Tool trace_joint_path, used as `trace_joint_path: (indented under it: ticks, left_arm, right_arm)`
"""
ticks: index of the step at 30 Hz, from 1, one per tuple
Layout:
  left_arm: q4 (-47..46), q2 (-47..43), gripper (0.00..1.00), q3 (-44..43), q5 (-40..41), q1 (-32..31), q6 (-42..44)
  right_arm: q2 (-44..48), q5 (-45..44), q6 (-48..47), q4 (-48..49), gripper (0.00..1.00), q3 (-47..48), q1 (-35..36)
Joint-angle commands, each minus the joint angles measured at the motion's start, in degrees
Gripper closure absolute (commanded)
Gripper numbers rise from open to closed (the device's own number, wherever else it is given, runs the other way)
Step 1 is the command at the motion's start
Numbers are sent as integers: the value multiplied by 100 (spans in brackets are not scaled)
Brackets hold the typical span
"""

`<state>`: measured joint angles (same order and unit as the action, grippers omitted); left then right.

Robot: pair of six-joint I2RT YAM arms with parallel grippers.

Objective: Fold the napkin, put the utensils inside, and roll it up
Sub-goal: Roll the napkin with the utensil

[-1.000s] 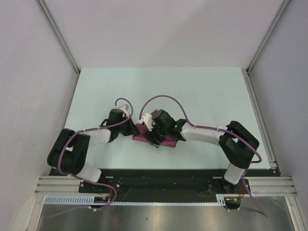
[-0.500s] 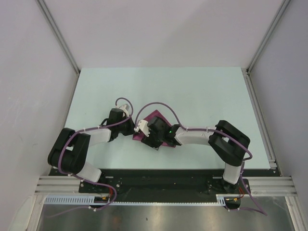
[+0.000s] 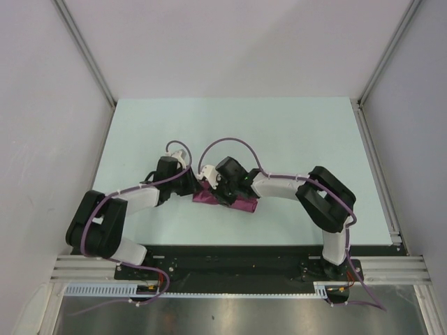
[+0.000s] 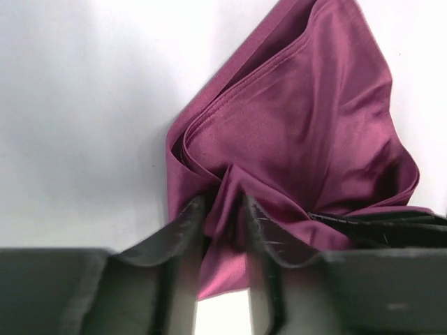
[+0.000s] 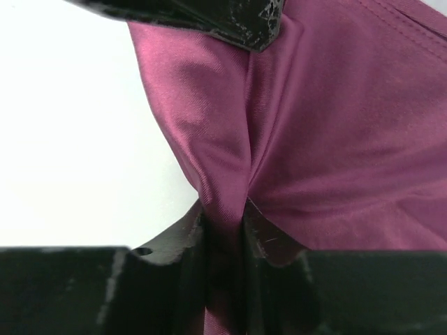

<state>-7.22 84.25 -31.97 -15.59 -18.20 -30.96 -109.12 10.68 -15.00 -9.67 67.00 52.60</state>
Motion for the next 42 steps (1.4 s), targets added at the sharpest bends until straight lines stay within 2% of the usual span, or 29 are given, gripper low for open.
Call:
trace_joint_path:
  ticks: [1,4,7,13,21,24,25,31,34,36,39,42]
  left_arm:
    - [186,-618,57,-161,319,53,2]
    - [265,-1014,40,-21,610,97,-15]
    - [222,-1348,32,268,724,141,-50]
    - [-42,-1605,27,822,348,211,-86]
    - [-894,-973,27,1035,-374,264,-296]
    - [-1017,-762,33,1026,-558,281,-331]
    - [-1035,-735,40,1043,-611,282,-367]
    - [-1167,-795,63,1236,-928,273,-428]
    - [-1115,-840,78,1289,-893,281,-402]
    - [-948,-840,90,1237,-736,282,-367]
    - [-798,-813,98,1132,-647,308,-367]
    - [-544,-769,100,983,-542,343,-306]
  right_arm:
    - [-398,1084,138,-710,79,331,-241]
    - [-513,1612,208,-887,82,375,-320]
    - [-593,2226,305,-931,84,366,-426]
    - [-707,2842,402,-1010,87,428,-558]
    - [-839,2975,375,-1177,88,533,-567]
    - [-883,2967,384,-1186,87,551,-575]
    - [-892,2940,384,-1186,87,551,-593]
    - [-927,2914,411,-1125,80,612,-654]
    - [-962,2887,402,-1168,74,717,-707]
    - [-918,2870,411,-1177,63,761,-742]
    - [-682,2748,393,-1230,52,797,-856]
    - [-269,2467,341,-1379,43,858,-1023]
